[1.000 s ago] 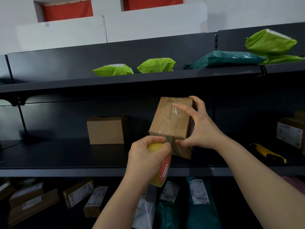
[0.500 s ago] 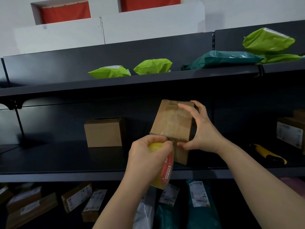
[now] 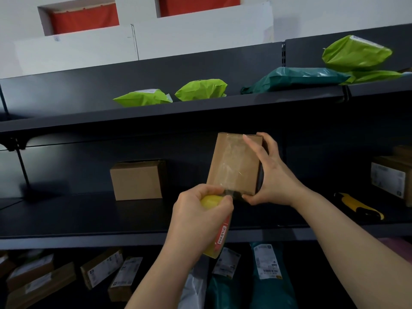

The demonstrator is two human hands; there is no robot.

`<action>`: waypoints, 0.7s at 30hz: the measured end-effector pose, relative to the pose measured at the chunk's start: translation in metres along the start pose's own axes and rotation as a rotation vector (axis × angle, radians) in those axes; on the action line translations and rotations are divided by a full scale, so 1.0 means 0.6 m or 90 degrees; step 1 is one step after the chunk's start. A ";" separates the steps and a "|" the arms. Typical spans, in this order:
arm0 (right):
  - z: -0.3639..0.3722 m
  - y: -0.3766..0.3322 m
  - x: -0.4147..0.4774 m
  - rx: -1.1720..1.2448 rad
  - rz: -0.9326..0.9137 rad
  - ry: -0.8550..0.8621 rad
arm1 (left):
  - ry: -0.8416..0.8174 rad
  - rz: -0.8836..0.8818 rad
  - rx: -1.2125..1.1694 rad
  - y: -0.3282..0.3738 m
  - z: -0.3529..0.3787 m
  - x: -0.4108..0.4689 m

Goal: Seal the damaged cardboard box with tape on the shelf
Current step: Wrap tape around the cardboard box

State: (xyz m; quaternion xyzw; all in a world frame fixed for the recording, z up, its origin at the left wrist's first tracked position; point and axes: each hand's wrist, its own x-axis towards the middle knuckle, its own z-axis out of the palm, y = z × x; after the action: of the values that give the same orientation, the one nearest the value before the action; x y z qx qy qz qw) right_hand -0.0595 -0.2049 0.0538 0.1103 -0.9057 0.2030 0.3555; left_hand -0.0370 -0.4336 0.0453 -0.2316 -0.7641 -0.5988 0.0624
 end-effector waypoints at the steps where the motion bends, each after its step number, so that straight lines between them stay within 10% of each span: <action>1: 0.001 0.000 0.000 0.011 0.002 0.001 | 0.002 -0.005 0.001 -0.003 0.003 0.001; 21: 0.001 -0.004 0.011 0.147 0.036 0.002 | 0.034 -0.007 0.030 -0.021 0.020 0.013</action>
State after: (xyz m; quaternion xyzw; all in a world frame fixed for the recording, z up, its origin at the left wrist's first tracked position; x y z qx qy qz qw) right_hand -0.0638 -0.2078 0.0589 0.1241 -0.8785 0.3160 0.3362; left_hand -0.0471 -0.4225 0.0338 -0.2098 -0.7774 -0.5868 0.0854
